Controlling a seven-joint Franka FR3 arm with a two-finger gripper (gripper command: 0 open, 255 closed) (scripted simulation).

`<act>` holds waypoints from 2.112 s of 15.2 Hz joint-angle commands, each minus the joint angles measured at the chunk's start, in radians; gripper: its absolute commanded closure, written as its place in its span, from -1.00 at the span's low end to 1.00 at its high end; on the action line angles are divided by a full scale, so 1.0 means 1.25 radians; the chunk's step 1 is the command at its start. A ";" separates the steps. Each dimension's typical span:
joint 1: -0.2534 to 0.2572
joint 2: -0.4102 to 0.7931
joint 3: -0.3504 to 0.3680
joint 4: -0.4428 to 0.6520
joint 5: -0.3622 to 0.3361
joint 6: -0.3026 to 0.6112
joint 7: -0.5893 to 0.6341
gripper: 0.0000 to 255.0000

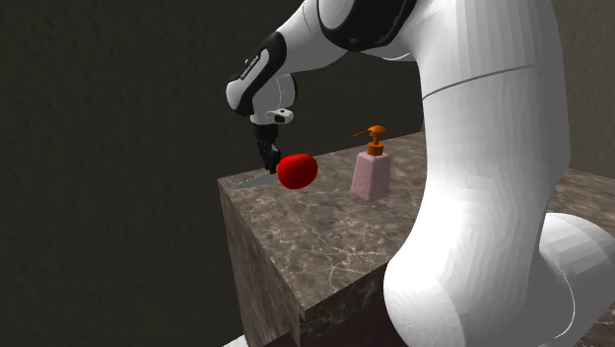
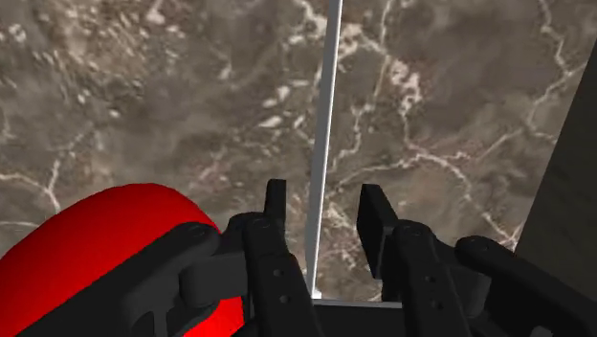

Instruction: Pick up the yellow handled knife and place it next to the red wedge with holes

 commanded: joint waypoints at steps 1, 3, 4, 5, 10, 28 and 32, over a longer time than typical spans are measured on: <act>0.011 0.014 0.001 0.038 0.000 -0.056 0.015 -1.00; 0.028 0.032 0.004 0.094 0.000 -0.123 0.033 -1.00; 0.028 0.035 0.003 0.088 -0.001 -0.114 0.033 -1.00; 0.028 0.038 0.002 0.082 -0.002 -0.104 0.034 -1.00; 0.027 0.060 -0.002 0.053 -0.010 -0.054 0.039 -1.00; 0.027 0.060 -0.002 0.053 -0.010 -0.054 0.039 1.00; 0.026 0.042 0.001 0.070 -0.004 -0.089 0.034 1.00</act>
